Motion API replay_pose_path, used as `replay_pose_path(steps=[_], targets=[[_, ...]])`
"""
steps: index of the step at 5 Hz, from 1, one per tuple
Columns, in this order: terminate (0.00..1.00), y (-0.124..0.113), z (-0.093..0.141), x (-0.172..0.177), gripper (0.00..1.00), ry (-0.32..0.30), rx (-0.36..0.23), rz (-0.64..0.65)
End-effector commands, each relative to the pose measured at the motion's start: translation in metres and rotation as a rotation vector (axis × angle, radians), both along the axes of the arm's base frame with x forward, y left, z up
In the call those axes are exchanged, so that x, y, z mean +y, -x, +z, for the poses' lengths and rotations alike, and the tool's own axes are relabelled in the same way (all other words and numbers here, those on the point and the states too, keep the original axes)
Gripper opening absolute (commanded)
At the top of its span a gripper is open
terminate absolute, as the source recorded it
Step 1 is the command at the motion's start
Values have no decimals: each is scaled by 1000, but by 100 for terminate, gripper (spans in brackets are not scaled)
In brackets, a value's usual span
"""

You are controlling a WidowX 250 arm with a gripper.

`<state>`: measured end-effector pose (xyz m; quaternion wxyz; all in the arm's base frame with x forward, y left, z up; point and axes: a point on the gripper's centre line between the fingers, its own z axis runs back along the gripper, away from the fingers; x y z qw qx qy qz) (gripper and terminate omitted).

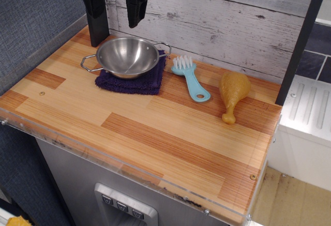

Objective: Put the bowl in the front left table corner

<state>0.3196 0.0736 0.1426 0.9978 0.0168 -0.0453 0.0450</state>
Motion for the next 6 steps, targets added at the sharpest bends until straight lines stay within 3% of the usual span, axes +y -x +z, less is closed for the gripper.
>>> replay_pose_path(steps=[1,4,5,6], targets=[[0,0,0,0,100,0,0,0],[0,-14,-41,-18,100,-5,12,-75],[0,-24,-58,-31,100,5,-16,-116],[0,-35,-74,-40,100,-8,9,-162]])
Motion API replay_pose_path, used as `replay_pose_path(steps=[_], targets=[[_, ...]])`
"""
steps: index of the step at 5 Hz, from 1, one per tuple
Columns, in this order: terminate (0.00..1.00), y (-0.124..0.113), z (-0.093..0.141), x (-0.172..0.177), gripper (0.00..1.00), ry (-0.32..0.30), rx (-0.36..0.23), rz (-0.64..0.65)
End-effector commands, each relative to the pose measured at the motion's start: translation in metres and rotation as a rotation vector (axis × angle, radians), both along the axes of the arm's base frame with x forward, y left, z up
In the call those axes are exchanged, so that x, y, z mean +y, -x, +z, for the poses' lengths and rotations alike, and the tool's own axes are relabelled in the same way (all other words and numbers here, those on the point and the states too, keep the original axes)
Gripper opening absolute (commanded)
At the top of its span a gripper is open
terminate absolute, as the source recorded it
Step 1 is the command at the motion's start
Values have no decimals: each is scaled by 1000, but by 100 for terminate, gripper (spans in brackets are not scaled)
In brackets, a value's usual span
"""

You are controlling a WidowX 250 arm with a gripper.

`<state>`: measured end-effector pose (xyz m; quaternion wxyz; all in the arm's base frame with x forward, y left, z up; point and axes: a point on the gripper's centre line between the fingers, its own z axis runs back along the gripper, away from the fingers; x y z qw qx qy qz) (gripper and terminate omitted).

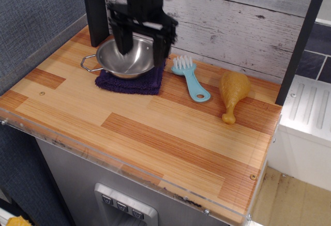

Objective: Put the bowl in the front left table corner

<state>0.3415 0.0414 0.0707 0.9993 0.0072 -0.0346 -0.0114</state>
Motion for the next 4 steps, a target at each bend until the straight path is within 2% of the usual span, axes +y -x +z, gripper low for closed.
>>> replay_pose_path(steps=[1,3,4], targets=[[0,-17,-17,-9,100,-37,18,-71],[0,-20,-26,-10,100,-46,46,-86],[0,-20,-25,-10,0,-46,45,-89]])
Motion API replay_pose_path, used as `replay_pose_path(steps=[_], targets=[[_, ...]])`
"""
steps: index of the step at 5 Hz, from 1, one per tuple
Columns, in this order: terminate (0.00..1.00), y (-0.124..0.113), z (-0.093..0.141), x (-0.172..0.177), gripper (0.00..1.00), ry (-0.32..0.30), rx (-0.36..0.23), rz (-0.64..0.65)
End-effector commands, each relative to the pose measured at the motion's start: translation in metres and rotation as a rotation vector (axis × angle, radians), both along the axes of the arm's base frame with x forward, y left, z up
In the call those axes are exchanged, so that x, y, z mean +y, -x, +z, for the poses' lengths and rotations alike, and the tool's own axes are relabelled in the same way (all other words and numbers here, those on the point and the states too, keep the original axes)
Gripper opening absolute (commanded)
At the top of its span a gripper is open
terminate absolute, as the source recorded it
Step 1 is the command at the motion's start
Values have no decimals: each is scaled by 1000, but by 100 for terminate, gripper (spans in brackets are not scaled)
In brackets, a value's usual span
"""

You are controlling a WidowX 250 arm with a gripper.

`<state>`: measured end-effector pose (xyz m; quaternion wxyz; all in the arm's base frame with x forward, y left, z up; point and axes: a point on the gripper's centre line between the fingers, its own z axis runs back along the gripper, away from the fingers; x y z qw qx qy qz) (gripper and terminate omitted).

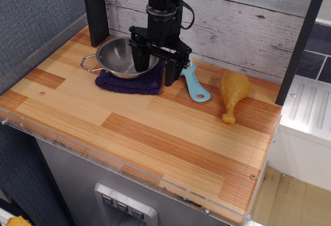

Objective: Put the bowl in the front left table corner

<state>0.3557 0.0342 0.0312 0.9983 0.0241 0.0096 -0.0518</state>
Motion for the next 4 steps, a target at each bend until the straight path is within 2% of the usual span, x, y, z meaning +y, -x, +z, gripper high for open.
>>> replay_pose_path(steps=[1,2,3,4], targets=[[0,-5,14,-5,0,-27,-27,-34],[0,-5,20,-4,0,-20,-32,-36],[0,-4,47,-1,0,0,-97,-42],[0,10,92,16,0,36,-204,-23]])
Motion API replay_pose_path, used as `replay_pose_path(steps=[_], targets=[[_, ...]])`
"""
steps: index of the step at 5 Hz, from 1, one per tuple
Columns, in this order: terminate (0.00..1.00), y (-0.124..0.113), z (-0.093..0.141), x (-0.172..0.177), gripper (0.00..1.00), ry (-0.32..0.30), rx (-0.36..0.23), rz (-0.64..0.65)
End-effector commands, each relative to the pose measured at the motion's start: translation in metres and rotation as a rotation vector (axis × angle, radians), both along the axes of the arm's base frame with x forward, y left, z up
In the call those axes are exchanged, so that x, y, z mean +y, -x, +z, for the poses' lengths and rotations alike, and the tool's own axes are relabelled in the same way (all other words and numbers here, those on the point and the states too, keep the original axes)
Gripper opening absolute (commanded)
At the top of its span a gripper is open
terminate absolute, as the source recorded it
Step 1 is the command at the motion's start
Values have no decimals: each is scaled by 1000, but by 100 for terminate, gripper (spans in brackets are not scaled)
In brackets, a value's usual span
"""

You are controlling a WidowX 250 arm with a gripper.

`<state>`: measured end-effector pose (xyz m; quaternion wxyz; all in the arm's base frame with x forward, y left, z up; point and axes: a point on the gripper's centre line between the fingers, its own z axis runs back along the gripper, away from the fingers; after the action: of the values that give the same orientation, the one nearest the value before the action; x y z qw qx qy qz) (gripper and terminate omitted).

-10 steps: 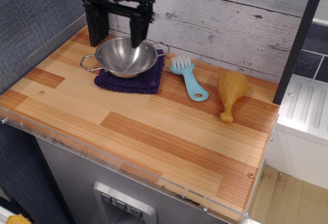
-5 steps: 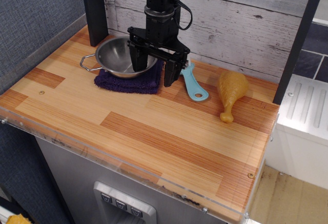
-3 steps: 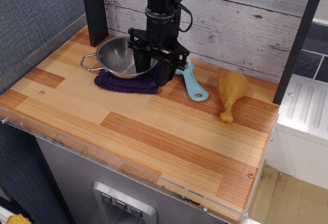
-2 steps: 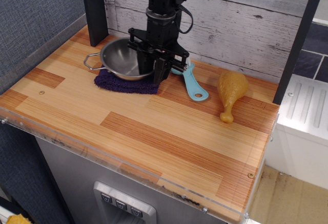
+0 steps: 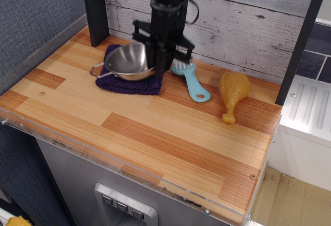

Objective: Put the bowl in the front left table corner

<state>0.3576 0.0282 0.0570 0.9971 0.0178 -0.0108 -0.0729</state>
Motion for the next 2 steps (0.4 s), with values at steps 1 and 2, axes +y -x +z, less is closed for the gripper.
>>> replay_pose_path(steps=[1,2], targets=[[0,40,76,54,0,22,-164,101],[0,67,69,87,0,16,-125,165]])
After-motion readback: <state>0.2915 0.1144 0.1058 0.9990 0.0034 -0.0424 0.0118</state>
